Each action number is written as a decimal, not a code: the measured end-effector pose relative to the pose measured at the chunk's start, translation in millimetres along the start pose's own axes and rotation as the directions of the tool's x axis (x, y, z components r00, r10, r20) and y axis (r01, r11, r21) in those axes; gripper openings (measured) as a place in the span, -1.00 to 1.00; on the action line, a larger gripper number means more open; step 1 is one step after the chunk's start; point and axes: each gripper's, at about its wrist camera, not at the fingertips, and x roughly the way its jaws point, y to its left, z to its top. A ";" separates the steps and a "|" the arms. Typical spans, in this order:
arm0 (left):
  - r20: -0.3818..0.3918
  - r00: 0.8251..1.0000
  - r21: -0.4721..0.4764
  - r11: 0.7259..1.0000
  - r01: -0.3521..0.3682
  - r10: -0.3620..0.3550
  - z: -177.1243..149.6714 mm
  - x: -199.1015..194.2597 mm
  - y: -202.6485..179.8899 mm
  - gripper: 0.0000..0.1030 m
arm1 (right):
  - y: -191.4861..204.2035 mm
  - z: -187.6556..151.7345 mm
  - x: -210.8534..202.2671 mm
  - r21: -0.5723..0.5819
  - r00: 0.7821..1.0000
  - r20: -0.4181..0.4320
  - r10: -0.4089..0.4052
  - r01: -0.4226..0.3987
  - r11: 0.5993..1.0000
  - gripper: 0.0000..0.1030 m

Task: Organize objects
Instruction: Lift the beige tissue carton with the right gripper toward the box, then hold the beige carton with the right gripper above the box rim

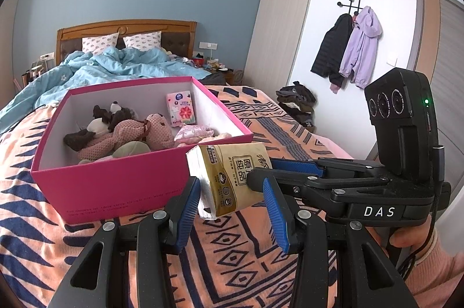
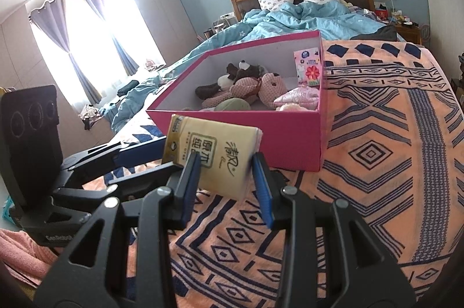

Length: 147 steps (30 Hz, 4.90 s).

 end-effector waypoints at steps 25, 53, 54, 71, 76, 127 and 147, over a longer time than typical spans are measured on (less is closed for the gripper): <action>0.017 1.000 0.000 1.000 0.000 0.000 16.8 2.6 1.2 -0.13 | -2.0 15.8 -2.5 -0.018 1.000 0.021 -0.004 0.005 1.000 -0.23; 0.037 0.999 0.003 1.000 0.004 -0.004 26.7 4.9 5.3 -0.13 | -2.6 29.0 -1.6 -0.036 0.999 0.038 -0.017 0.018 0.999 -0.23; 0.039 0.999 0.003 1.000 0.004 -0.004 27.0 5.0 5.6 -0.13 | -2.5 29.8 -1.4 -0.036 0.999 0.038 -0.016 0.018 0.999 -0.23; 0.046 0.999 -0.009 1.000 0.004 -0.004 33.1 8.6 8.9 -0.13 | -3.0 36.8 0.9 -0.045 0.999 0.040 -0.021 0.023 0.999 -0.23; 0.045 0.999 -0.011 1.000 0.005 -0.004 34.0 9.2 9.3 -0.13 | -3.4 38.1 2.5 -0.045 0.999 0.038 -0.022 0.024 0.999 -0.23; 0.055 0.998 -0.041 0.999 0.004 -0.002 41.2 18.8 22.7 -0.13 | -7.6 50.9 13.4 -0.046 0.999 0.033 -0.025 0.027 0.999 -0.23; 0.057 0.998 -0.043 0.999 -0.002 0.004 45.6 22.0 25.1 -0.13 | -8.8 54.1 15.6 -0.048 0.999 0.032 -0.028 0.030 0.998 -0.23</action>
